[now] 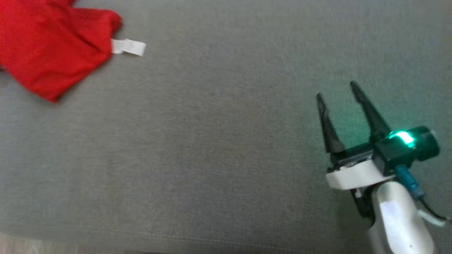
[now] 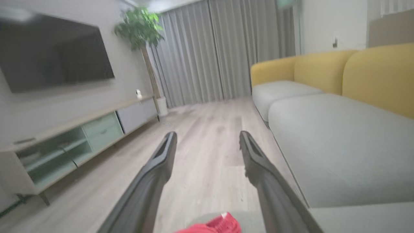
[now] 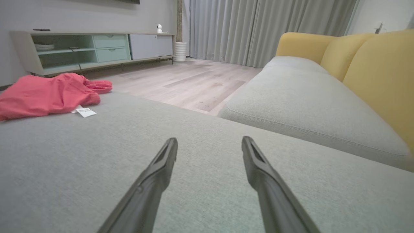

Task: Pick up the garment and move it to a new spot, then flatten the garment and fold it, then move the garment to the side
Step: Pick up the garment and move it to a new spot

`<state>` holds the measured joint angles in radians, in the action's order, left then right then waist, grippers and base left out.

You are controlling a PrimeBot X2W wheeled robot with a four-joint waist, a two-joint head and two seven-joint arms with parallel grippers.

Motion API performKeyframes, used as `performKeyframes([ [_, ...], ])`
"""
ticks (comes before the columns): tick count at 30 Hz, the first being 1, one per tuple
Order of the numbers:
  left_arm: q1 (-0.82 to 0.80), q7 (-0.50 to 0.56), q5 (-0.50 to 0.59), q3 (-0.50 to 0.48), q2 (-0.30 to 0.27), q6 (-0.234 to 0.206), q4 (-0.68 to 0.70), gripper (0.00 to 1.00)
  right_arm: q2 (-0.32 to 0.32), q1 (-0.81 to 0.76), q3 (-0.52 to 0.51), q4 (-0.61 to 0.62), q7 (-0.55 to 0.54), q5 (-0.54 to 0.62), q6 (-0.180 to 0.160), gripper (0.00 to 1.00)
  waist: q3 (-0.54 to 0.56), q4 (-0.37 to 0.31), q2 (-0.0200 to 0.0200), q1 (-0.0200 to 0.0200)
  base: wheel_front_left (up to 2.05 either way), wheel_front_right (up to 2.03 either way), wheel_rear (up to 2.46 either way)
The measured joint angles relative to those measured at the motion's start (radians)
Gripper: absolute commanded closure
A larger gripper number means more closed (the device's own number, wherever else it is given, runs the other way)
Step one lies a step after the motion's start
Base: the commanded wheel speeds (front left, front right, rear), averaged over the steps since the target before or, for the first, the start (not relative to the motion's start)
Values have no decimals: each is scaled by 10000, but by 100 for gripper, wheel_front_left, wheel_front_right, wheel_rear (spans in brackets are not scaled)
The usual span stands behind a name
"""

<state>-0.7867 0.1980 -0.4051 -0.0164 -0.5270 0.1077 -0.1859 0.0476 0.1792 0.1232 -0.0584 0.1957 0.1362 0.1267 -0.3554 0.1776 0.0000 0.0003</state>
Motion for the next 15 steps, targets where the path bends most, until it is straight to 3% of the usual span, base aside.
performKeyframes([
  [8, -872, 462, -65, 1498, 207, 171, -3338, 0, 6, 185, -382, 1158, -337, 428, 0, 0, -1468, -608, 0, 0, 0, 0, 0],
  [15, -1345, 192, -290, 2251, 512, 247, -4980, 0, 6, 154, -596, 1672, -523, 591, 0, 0, -2304, -924, 0, -1, 0, 0, 0],
])
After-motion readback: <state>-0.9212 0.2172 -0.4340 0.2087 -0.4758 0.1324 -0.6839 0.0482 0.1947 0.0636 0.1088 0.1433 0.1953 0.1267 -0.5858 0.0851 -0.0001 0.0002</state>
